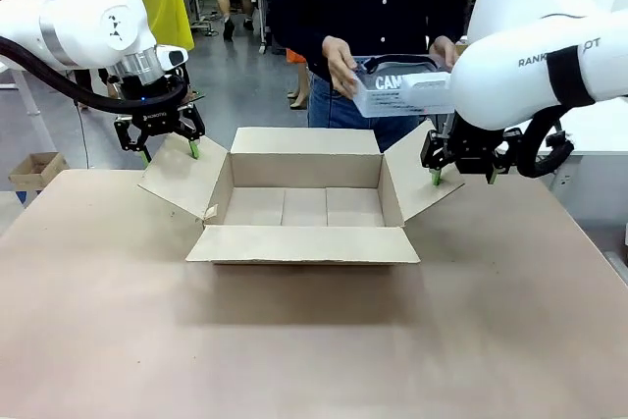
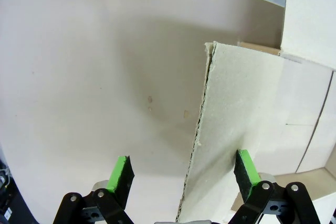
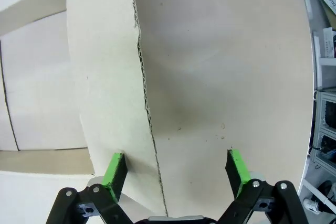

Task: Pack the gift set into the box.
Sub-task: Lift both hands away from the flaps of the Package Box.

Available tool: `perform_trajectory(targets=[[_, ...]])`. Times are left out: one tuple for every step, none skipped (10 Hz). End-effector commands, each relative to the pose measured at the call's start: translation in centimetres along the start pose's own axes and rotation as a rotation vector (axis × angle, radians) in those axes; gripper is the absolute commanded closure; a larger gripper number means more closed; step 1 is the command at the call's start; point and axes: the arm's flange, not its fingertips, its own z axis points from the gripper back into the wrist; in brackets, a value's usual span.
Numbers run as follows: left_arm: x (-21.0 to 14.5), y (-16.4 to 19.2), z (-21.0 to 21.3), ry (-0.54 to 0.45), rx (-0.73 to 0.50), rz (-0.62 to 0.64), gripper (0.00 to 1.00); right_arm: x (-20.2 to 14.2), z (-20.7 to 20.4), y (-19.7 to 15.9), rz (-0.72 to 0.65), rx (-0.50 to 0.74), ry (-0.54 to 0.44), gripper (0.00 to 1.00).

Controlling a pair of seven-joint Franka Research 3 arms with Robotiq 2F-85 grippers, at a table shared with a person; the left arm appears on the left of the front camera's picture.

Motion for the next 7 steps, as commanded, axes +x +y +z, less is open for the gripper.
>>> perform_trajectory(targets=[[-0.07, 0.16, 0.13, -0.008, 0.018, 0.011, 0.00, 0.20, -0.04, -0.11, -0.013, -0.029, -0.011, 0.00], [-0.07, 0.16, 0.13, -0.008, 0.018, 0.011, 0.00, 0.20, -0.04, -0.11, -0.013, -0.029, -0.011, 0.00], [-0.07, 0.16, 0.13, -0.008, 0.018, 0.011, 0.00, 0.20, -0.04, -0.11, -0.013, -0.029, -0.011, 0.00], [-0.07, 0.16, 0.13, -0.008, 0.018, 0.011, 0.00, 0.20, -0.04, -0.11, -0.013, -0.029, -0.011, 0.00], [-0.07, 0.16, 0.13, -0.008, 0.018, 0.011, 0.00, 0.20, -0.04, -0.11, -0.013, -0.029, -0.011, 0.00], [-0.07, 0.16, 0.13, -0.008, 0.018, 0.011, 0.00, 0.20, -0.04, -0.11, -0.013, -0.029, -0.011, 0.00], [-0.07, 0.16, 0.13, -0.008, 0.018, 0.011, 0.00, 0.20, -0.04, -0.11, -0.013, -0.029, -0.011, 0.00]])
